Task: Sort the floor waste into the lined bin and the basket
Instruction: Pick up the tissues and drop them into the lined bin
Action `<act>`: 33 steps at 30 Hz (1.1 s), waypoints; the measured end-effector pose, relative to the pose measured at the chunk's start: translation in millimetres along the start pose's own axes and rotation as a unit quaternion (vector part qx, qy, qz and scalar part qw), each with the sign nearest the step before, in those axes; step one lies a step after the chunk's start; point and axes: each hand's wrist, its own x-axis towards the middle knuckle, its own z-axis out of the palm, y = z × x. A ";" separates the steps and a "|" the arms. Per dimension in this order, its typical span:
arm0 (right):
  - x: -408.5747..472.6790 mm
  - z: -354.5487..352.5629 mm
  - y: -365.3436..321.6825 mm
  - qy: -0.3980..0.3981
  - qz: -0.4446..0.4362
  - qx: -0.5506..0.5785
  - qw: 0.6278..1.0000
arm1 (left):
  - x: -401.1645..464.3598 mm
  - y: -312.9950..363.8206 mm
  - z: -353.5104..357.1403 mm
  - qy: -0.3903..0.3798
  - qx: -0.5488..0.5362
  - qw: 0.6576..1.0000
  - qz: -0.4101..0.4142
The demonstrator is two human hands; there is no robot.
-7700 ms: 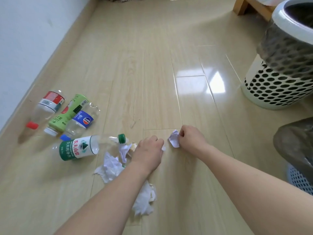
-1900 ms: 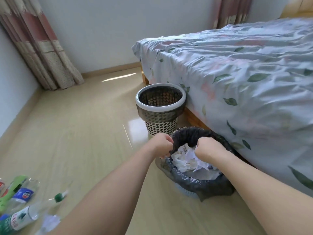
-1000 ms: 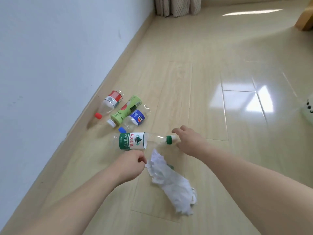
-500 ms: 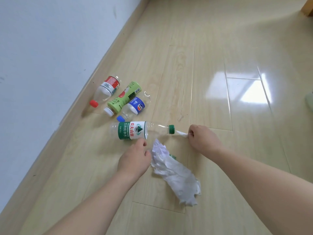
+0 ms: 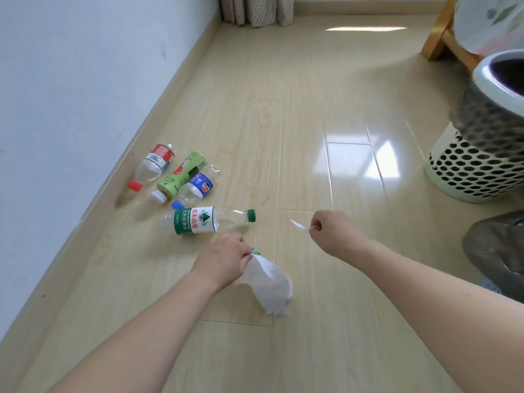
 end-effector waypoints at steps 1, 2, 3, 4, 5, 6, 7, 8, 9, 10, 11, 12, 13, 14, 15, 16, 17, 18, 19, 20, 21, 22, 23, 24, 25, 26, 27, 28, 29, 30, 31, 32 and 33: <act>-6.7 -8.0 -1.5 0.002 0.000 0.002 1.000 | 0.2 1.8 -10.3 -0.008 0.012 1.000 0.004; -11.6 -14.1 -2.4 0.003 -0.002 0.005 1.000 | 0.6 3.9 -20.3 -0.009 0.022 1.000 0.003; -19.2 -24.2 -2.9 0.007 -0.005 0.008 1.000 | 1.0 9.6 -33.5 -0.010 0.031 0.999 0.000; -24.4 -31.7 -4.1 0.006 -0.009 0.009 1.000 | 1.8 14.6 -44.9 -0.012 0.029 0.999 -0.011; -30.7 -41.3 -4.6 0.006 -0.015 0.011 1.000 | 3.3 21.6 -57.0 -0.014 0.011 0.999 -0.030; -37.2 -52.2 -5.0 0.005 -0.020 0.014 1.000 | 5.4 29.9 -69.3 -0.016 -0.022 0.998 -0.054; -43.1 -63.5 -5.0 0.005 -0.023 0.017 1.000 | 8.3 38.2 -81.5 -0.021 -0.066 0.995 -0.077; -50.1 -76.1 -3.9 0.005 -0.023 0.019 1.000 | 11.5 47.4 -93.2 -0.028 -0.116 0.989 -0.092; -58.2 -90.0 -1.7 0.006 -0.022 0.021 1.000 | 14.0 57.7 -104.9 -0.036 -0.170 0.980 -0.098; -67.0 -106.2 2.7 0.009 -0.020 0.022 1.000 | 16.7 70.5 -118.0 -0.042 -0.224 0.969 -0.098; -74.8 -121.0 6.9 0.013 -0.021 0.020 0.999 | 18.5 81.9 -129.7 -0.046 -0.271 0.957 -0.096; -82.4 -136.1 11.3 0.019 -0.021 0.018 0.999 | 20.1 93.7 -141.6 -0.048 -0.309 0.946 -0.091; -90.1 -150.7 16.3 0.027 -0.020 0.018 0.999 | 21.8 104.7 -152.4 -0.049 -0.336 0.936 -0.088; -98.9 -166.7 23.7 0.038 -0.016 0.021 0.999 | 23.5 118.4 -164.0 -0.050 -0.353 0.931 -0.082; -106.6 -181.0 32.0 0.049 -0.011 0.022 0.999 | 25.5 131.3 -174.4 -0.052 -0.365 0.926 -0.077; -113.3 -193.0 40.5 0.059 -0.004 0.023 0.998 | 26.8 143.1 -183.3 -0.058 -0.377 0.921 -0.075; -121.2 -205.3 51.7 0.073 0.006 0.026 0.997 | 28.4 157.0 -192.5 -0.069 -0.392 0.915 -0.073; -128.3 -215.7 62.8 0.085 0.014 0.029 0.996 | 29.7 170.5 -200.4 -0.082 -0.410 0.905 -0.071; -133.9 -224.0 73.0 0.094 0.020 0.033 0.995 | 30.6 182.6 -207.0 -0.096 -0.430 0.895 -0.068; -140.3 -231.1 83.2 0.101 0.024 0.034 0.994 | 31.8 194.9 -212.4 -0.110 -0.446 0.886 -0.060; -148.7 -238.6 94.2 0.107 0.029 0.036 0.993 | 33.7 210.2 -217.1 -0.122 -0.458 0.879 -0.048; -156.0 -244.1 103.7 0.110 0.034 0.038 0.993 | 35.3 224.0 -220.6 -0.129 -0.470 0.872 -0.037; -166.0 -250.7 118.1 0.115 0.044 0.045 0.991 | 39.6 243.1 -221.9 -0.136 -0.479 0.867 -0.027; -175.6 -256.4 133.8 0.120 0.059 0.051 0.990 | 43.1 263.3 -222.4 -0.140 -0.487 0.862 -0.017; -183.8 -260.5 148.2 0.121 0.077 0.052 0.988 | 45.8 281.9 -221.9 -0.142 -0.495 0.857 -0.009; -192.3 -264.0 164.3 0.123 0.098 0.048 0.986 | 47.5 302.1 -220.8 -0.145 -0.499 0.854 0.002; -205.6 -268.9 184.9 0.124 0.124 0.040 0.984 | 52.0 329.1 -215.6 -0.154 -0.499 0.853 0.018; -213.0 -270.5 198.9 0.125 0.143 0.028 0.982 | 54.6 347.1 -211.1 -0.154 -0.499 0.852 0.029; -221.1 -270.7 214.5 0.129 0.163 0.015 0.978 | 58.1 367.6 -203.6 -0.150 -0.493 0.856 0.043; -231.1 -270.1 231.6 0.138 0.183 0.006 0.973 | 61.1 392.3 -192.1 -0.142 -0.479 0.864 0.060; -241.7 -268.7 250.3 0.144 0.209 0.002 0.967 | 64.3 418.9 -176.4 -0.123 -0.459 0.876 0.079; -247.9 -265.1 267.0 0.150 0.231 -0.003 0.961 | 64.9 441.7 -161.5 -0.085 -0.428 0.895 0.097; -252.2 -261.2 279.7 0.151 0.251 -0.009 0.956 | 67.3 460.0 -143.9 -0.048 -0.394 0.910 0.117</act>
